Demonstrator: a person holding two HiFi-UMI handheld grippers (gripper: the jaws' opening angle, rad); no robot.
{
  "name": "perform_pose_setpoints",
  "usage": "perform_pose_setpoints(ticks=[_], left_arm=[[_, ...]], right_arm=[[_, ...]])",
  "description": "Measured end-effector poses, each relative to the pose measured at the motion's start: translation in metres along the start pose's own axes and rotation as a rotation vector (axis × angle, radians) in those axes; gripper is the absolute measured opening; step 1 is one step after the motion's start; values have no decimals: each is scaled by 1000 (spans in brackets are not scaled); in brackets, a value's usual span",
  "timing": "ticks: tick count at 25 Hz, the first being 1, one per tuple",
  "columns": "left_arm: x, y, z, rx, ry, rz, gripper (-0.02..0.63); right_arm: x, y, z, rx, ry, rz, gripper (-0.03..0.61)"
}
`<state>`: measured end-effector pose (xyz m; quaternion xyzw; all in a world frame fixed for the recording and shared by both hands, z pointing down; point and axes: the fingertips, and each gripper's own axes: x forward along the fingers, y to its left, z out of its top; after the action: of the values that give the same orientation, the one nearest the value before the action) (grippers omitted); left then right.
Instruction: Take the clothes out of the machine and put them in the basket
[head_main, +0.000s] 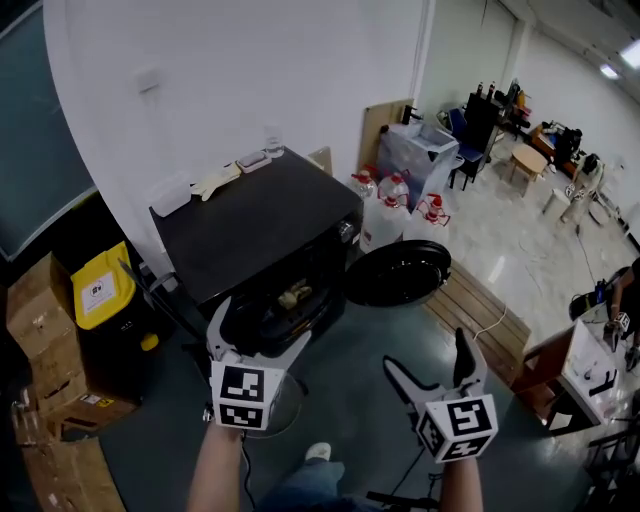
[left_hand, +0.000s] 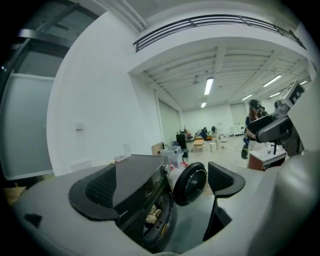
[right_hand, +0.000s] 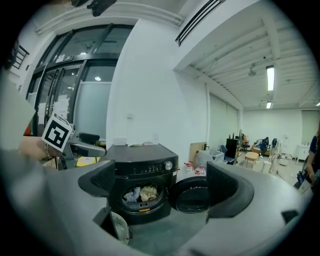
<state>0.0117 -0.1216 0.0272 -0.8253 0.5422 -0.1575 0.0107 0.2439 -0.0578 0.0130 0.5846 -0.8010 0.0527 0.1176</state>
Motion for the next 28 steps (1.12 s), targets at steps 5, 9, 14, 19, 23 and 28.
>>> perform_pose_setpoints(ticks=[5,9,14,19,23,28], left_arm=[[28,28,-17,-33,31,29,568],[37,41,-31,-59,57,52,568],[48,50,-45,-87,84,74,568],[54,56,-53,-107,99,121,568],[58,60,-63,-129,122,186,568],[67,63,-71,-183,157,313,568]], right_arm=[[41,-1,-4,10,22,13,566],[59,-2,-13,20,54,26,566],[82,2,-24,21,81,68,566],[109,1,-23,12,80,116,566],[135,-5,-25,2,70,178,566],[170,-18,-24,-20,72,295,566]])
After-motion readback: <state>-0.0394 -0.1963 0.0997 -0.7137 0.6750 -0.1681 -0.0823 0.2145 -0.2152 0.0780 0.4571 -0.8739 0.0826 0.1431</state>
